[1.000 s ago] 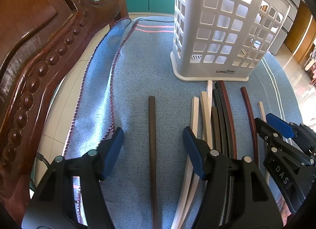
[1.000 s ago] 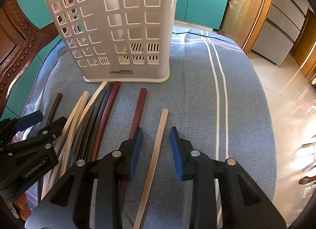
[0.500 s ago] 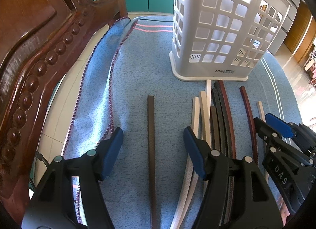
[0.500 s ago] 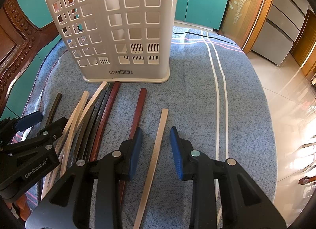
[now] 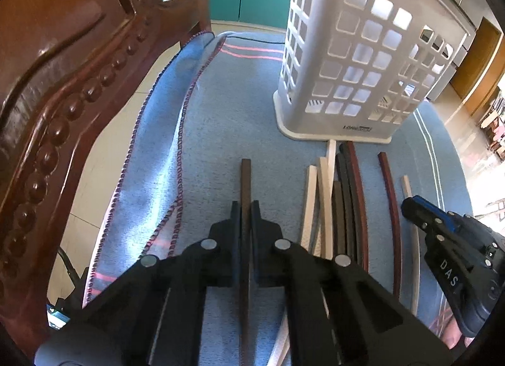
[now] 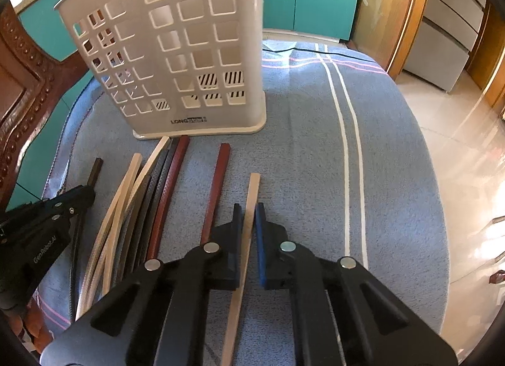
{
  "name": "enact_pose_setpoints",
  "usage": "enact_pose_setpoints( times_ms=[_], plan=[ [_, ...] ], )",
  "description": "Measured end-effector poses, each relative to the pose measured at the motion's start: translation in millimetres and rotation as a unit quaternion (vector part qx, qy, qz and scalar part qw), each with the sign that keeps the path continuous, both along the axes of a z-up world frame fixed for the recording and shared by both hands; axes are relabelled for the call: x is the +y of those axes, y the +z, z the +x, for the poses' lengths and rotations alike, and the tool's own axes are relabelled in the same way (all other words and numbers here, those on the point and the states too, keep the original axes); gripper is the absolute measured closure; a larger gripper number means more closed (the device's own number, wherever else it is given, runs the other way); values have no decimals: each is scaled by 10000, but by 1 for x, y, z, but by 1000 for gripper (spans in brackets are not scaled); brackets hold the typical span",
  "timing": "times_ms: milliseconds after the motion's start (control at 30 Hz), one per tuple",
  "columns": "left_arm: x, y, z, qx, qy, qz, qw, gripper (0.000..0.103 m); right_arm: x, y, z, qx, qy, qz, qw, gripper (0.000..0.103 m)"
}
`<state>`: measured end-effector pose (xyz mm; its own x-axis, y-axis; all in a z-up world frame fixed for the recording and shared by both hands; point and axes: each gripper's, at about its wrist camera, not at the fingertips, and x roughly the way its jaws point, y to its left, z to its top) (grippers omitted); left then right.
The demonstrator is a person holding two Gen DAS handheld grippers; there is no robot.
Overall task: Organize utensils
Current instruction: 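Close the right gripper on the light wooden chopstick while the left gripper closes on the dark chopstick, then lift both held chopsticks upright and carry them above the white caddy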
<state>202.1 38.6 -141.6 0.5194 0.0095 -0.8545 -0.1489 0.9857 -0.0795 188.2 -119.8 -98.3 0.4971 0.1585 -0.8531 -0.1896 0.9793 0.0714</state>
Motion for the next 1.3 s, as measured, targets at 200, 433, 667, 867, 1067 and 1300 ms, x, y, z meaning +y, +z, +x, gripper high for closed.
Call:
enact_pose_setpoints(
  times_ms=[200, 433, 667, 867, 1067, 1300],
  plan=[
    [-5, 13, -6, -304, -79, 0, 9995, 96, -8, 6, 0, -128, -73, 139, 9998, 96],
    [-5, 24, -13, -485, -121, -8, 9988, 96, -10, 16, -2, -332, -7, 165, 9993, 96],
    [-11, 18, -13, -303, -209, 56, 9993, 96, -3, 7, -6, -119, 67, -102, 9999, 96],
    [-11, 18, -13, -300, -212, 57, 9993, 96, 3, -3, -9, 32, 154, -362, 9992, 96],
    [-10, 18, -13, -304, -206, 56, 9993, 96, 12, -3, -17, -54, 196, -769, 9968, 76],
    [-10, 19, -15, -319, -209, 47, 9993, 96, 17, -5, -24, -37, 287, -577, 9979, 96]
  ],
)
